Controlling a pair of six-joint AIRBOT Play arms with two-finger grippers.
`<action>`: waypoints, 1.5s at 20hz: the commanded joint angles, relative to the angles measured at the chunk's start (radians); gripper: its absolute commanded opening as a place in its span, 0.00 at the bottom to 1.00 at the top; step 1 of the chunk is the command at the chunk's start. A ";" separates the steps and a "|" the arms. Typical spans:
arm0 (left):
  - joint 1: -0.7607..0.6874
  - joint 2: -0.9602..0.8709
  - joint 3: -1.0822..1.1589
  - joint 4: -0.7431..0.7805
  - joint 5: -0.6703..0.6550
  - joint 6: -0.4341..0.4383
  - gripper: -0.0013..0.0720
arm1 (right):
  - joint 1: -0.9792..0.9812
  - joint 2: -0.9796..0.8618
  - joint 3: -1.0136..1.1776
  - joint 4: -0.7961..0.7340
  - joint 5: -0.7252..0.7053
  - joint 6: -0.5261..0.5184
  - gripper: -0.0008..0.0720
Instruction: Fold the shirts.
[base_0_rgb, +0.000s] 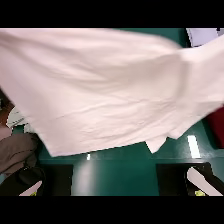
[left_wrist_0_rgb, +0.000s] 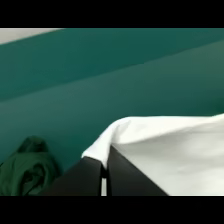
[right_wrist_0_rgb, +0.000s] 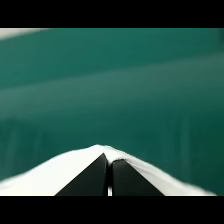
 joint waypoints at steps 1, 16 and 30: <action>0.105 -0.042 -0.288 0.050 0.132 -0.084 0.05 | 0.057 -0.095 -0.168 0.016 -0.004 -0.029 0.03; 0.402 -0.481 -0.386 -0.116 0.640 0.024 0.06 | 0.249 -0.381 -0.371 -0.136 -0.627 -0.212 0.03; 0.402 -0.504 -0.578 -0.127 0.447 0.171 0.06 | 0.245 -0.327 -0.696 -0.170 -0.516 -0.369 0.03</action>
